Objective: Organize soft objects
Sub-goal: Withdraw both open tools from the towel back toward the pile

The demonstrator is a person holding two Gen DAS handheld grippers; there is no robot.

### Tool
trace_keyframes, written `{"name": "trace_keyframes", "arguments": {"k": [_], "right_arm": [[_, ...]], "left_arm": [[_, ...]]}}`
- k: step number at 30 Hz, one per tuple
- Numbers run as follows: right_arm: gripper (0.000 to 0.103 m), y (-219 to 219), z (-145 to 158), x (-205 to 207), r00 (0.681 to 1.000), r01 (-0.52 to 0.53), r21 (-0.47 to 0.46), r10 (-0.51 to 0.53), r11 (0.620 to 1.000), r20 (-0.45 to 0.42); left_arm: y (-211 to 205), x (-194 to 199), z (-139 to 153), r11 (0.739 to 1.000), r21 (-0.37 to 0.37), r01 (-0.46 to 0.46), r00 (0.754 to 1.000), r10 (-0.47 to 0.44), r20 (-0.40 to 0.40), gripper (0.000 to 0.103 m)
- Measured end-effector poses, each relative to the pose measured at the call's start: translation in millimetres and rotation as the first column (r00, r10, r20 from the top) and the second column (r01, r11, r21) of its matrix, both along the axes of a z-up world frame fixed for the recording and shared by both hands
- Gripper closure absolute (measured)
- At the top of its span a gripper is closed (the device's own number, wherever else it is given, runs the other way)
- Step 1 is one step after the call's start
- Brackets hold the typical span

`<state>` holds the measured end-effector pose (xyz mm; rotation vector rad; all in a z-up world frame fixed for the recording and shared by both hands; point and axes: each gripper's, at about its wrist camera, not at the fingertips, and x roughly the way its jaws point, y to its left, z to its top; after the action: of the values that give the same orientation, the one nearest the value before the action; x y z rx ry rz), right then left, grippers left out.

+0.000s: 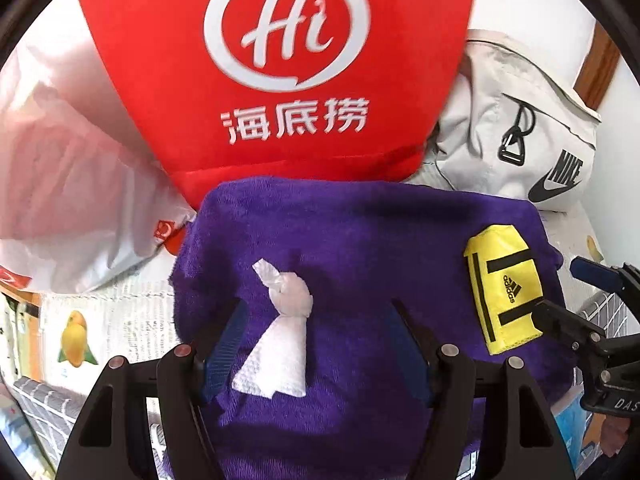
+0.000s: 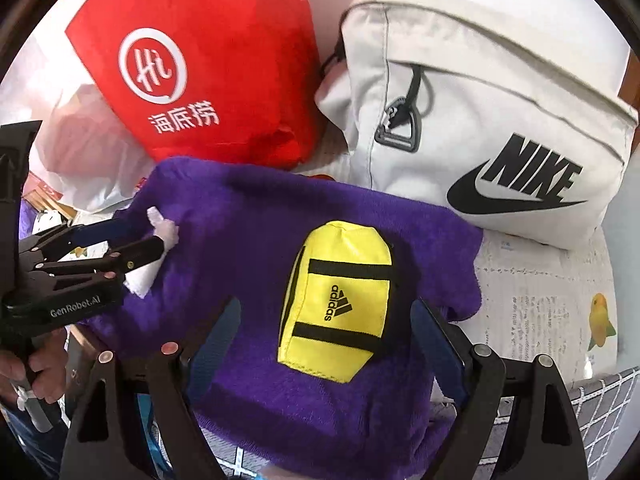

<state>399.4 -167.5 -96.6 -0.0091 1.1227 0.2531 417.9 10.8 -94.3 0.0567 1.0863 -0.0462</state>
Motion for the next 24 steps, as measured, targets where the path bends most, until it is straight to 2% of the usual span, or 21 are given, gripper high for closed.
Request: {"name": "trace_keyframes", "arguments": {"k": [3, 5, 9, 13, 16, 24], "right_arm": [[0.016, 0, 12, -9, 1.0, -0.002, -0.016, 0.002, 1.0, 0.021], [0.016, 0, 19, -15, 1.0, 0.001, -0.009, -0.001, 1.0, 0.028], [0.016, 1, 36, -32, 0.999, -0.006, 0.013, 0.005, 1.0, 0.046], [0.016, -2, 50, -61, 0.998, -0.01, 0.059, 0.006, 0.998, 0.061], [0.016, -2, 58, -87, 0.998, -0.014, 0.089, 0.008, 0.996, 0.065], [0.016, 6, 78, -169, 0.994, -0.054, 0.119, 0.042, 0.991, 0.099]], "left_arm": [[-5, -10, 16, 0.999, 0.035, 0.015, 0.999, -0.016, 0.034, 0.034], [-1, -18, 28, 0.999, 0.032, 0.012, 0.998, -0.013, 0.053, 0.034], [10, -40, 49, 1.0, 0.011, 0.001, 0.999, -0.002, 0.051, 0.035], [22, -74, 74, 0.998, 0.048, -0.029, 0.994, 0.024, 0.107, 0.035], [31, -106, 86, 0.999, 0.01, -0.051, 0.991, 0.05, 0.122, 0.035], [32, -184, 76, 0.999, 0.014, -0.03, 0.992, 0.028, 0.12, 0.034]]}}
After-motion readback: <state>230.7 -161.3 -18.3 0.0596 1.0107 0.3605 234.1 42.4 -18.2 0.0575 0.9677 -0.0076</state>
